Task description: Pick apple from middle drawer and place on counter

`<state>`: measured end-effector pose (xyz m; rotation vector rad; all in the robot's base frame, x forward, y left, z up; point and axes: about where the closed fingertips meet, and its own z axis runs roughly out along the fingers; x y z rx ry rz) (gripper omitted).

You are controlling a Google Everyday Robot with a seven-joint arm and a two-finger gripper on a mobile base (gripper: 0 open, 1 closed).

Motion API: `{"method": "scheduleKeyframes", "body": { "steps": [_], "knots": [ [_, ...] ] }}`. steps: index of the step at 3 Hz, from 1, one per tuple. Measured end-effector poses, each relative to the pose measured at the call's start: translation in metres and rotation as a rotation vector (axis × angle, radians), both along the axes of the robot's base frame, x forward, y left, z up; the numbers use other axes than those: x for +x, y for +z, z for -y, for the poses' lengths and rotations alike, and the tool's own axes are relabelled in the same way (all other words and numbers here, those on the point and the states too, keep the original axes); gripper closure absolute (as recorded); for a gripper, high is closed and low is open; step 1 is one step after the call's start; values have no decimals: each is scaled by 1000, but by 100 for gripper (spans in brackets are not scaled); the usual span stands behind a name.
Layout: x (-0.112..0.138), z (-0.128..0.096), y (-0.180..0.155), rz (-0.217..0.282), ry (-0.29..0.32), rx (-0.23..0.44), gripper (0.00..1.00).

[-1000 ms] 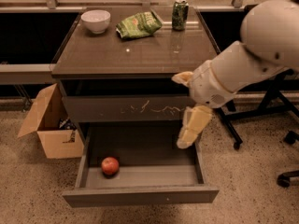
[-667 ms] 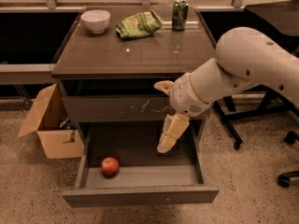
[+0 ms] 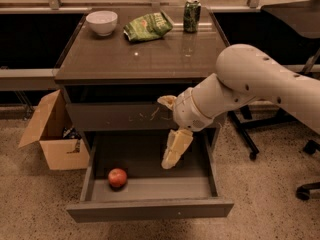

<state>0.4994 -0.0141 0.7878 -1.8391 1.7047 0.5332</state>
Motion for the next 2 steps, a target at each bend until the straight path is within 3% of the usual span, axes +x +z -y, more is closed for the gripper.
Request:
{"method": "scheduleKeyframes", "body": {
  "steps": [2],
  "knots": [
    [21,-56,-102,-37,65,88,0]
  ]
}}
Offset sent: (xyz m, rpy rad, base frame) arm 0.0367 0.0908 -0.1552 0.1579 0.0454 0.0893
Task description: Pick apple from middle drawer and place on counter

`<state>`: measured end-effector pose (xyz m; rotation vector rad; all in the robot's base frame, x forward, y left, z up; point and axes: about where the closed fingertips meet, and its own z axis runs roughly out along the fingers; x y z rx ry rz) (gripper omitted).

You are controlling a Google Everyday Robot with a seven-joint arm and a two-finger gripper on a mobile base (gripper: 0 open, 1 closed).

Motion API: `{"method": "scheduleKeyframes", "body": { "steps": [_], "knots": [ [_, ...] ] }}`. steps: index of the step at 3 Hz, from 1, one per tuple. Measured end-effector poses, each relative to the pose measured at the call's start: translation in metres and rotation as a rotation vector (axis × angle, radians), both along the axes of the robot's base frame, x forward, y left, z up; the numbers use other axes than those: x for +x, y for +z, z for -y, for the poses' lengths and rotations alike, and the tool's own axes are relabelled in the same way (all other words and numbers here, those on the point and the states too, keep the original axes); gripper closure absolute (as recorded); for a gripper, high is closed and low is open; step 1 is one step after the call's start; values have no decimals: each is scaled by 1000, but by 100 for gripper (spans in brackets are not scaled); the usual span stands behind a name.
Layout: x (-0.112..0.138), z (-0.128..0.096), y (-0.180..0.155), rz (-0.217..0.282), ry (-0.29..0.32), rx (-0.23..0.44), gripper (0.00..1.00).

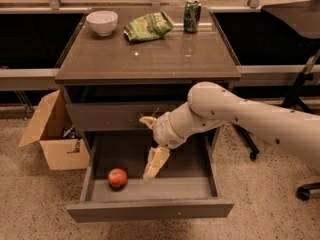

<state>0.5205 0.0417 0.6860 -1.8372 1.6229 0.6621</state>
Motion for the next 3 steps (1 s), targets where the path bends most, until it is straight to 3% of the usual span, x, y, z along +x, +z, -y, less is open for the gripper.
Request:
{"method": "scheduleKeyframes", "body": {
  "steps": [2,3],
  "knots": [
    [5,-6,-14,-17,11,4,0],
    [22,-23,-56,-56,7,17,0]
  ]
}}
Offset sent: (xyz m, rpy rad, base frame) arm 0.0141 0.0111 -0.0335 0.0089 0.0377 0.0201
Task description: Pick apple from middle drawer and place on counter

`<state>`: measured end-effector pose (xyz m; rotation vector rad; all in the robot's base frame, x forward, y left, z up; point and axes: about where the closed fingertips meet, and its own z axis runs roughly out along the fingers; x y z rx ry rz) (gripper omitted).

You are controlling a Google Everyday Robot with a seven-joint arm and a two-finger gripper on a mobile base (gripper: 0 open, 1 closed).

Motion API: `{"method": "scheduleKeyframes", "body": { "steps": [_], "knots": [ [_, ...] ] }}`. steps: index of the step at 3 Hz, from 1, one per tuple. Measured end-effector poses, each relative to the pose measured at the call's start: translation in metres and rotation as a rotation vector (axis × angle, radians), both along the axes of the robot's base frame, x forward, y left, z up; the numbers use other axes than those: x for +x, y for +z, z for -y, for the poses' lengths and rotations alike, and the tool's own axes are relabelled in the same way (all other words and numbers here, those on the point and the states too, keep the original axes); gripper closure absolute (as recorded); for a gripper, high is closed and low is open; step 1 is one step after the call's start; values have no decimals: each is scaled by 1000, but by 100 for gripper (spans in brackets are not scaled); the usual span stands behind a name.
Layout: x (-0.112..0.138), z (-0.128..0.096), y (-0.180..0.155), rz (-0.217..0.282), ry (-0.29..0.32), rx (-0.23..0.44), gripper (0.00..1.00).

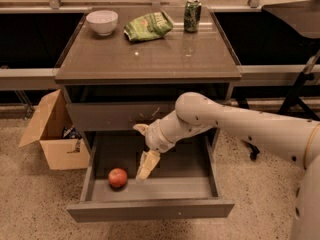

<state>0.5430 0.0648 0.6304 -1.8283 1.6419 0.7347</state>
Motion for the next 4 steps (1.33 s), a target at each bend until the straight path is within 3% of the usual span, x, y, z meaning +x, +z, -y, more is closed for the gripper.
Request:
{"method": "scheduleKeyframes", "body": {
  "steps": [3,4],
  "knots": [
    [39,-61,-136,-130,-99,21,0],
    [39,-61,-136,-131,-99,21,0]
  ]
}}
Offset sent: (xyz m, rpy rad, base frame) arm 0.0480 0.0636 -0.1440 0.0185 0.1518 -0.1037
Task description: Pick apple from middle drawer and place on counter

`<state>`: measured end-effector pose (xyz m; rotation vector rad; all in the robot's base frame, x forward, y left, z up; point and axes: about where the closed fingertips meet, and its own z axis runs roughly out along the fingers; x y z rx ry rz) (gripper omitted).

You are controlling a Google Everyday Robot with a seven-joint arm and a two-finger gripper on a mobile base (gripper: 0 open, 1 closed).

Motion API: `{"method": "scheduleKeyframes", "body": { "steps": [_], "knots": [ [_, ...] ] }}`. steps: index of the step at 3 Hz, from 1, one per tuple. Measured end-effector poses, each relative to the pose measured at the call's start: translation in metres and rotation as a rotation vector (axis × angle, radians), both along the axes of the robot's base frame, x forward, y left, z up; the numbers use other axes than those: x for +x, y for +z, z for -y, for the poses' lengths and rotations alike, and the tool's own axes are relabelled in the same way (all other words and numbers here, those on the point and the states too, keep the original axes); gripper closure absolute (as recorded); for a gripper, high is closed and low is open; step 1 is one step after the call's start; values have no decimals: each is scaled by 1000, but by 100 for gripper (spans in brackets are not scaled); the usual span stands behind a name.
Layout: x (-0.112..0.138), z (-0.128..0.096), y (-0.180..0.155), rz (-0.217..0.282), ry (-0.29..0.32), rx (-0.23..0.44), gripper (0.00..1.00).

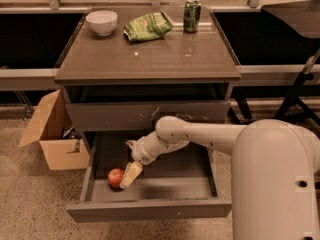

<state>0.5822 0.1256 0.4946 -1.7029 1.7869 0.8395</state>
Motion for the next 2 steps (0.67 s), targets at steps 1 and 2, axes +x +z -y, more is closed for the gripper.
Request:
{"method": "scheduleKeyframes", "body": {
  "steps": [1,2],
  "knots": [
    [2,-8,-23,-22,1,21,0],
    [6,-20,-54,-31,-1,48,0]
  ]
}}
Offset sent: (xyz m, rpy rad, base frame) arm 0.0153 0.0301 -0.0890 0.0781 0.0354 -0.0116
